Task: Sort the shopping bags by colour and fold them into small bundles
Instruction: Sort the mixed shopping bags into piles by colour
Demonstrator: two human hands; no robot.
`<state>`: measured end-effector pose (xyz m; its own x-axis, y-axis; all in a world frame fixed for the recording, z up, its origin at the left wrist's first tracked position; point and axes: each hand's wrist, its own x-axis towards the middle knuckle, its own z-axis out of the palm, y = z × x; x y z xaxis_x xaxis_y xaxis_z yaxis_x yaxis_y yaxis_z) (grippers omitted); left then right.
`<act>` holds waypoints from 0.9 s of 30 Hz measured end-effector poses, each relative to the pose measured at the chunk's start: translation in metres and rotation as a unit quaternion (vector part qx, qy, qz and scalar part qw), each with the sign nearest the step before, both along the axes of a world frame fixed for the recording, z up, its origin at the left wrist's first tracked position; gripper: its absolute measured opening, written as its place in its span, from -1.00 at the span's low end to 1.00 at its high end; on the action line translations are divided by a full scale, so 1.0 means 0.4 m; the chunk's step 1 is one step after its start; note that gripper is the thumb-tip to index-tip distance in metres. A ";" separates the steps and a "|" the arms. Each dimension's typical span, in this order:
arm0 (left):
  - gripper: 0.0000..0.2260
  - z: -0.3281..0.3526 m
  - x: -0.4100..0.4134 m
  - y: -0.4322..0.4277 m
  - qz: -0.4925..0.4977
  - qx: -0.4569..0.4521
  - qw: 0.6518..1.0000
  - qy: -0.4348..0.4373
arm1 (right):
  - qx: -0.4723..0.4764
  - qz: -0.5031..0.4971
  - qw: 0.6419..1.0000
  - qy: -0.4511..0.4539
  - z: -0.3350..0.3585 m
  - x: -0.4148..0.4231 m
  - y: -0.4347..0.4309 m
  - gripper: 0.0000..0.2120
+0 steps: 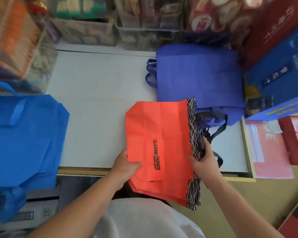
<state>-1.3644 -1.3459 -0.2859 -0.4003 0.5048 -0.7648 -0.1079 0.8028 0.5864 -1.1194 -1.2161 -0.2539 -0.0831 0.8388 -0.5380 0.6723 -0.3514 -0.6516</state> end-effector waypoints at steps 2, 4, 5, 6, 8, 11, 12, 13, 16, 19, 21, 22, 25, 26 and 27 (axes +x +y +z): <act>-0.66 0.012 -0.027 -0.026 -0.004 0.011 1.000 0.018 | 0.059 0.052 0.996 -0.047 0.038 -0.039 -0.055 -0.12; -0.68 0.030 -0.070 -0.059 0.005 0.015 0.999 0.029 | 0.103 0.084 0.990 -0.037 0.070 -0.082 -0.120 -0.08; -0.70 0.035 -0.098 -0.078 0.016 0.020 0.999 0.032 | 0.121 0.097 0.988 -0.025 0.087 -0.106 -0.152 -0.08; -0.72 0.044 -0.128 -0.097 0.026 0.022 0.999 0.038 | 0.135 0.106 0.985 -0.012 0.104 -0.132 -0.183 -0.10; -0.75 0.060 -0.194 -0.134 0.044 0.021 0.997 0.054 | 0.153 0.117 0.981 0.003 0.125 -0.193 -0.230 -0.15; -0.73 0.088 -0.299 -0.172 0.064 0.051 0.991 0.104 | 0.174 0.119 0.977 0.039 0.158 -0.315 -0.248 -0.19; -0.67 0.098 -0.337 -0.175 0.066 0.069 0.987 0.131 | 0.180 0.120 0.975 0.052 0.162 -0.362 -0.238 -0.20; -0.57 0.100 -0.377 -0.177 0.063 0.090 0.981 0.157 | 0.189 0.124 0.972 0.063 0.160 -0.410 -0.221 -0.22; -0.24 0.106 -0.494 -0.177 0.033 0.142 0.964 0.223 | 0.217 0.143 0.963 0.064 0.139 -0.550 -0.169 -0.25; -0.21 0.119 -0.578 -0.167 0.043 0.175 0.954 0.240 | 0.244 0.163 0.955 0.054 0.126 -0.662 -0.135 -0.30; -0.24 0.126 -0.632 -0.150 0.057 0.179 0.950 0.249 | 0.258 0.187 0.946 0.050 0.130 -0.731 -0.117 -0.31; -0.25 0.128 -0.660 -0.140 0.060 0.175 0.948 0.259 | 0.266 0.198 0.942 0.052 0.134 -0.764 -0.107 -0.31; -0.25 0.136 -0.739 -0.091 0.066 0.171 0.940 0.287 | 0.274 0.192 0.940 0.068 0.143 -0.844 -0.065 -0.30; -0.25 0.136 -0.759 -0.071 0.068 0.170 0.939 0.291 | 0.268 0.180 0.944 0.071 0.136 -0.860 -0.045 -0.29; -0.25 0.131 -0.777 -0.052 0.067 0.167 0.940 0.290 | 0.253 0.173 0.950 0.062 0.125 -0.871 -0.026 -0.28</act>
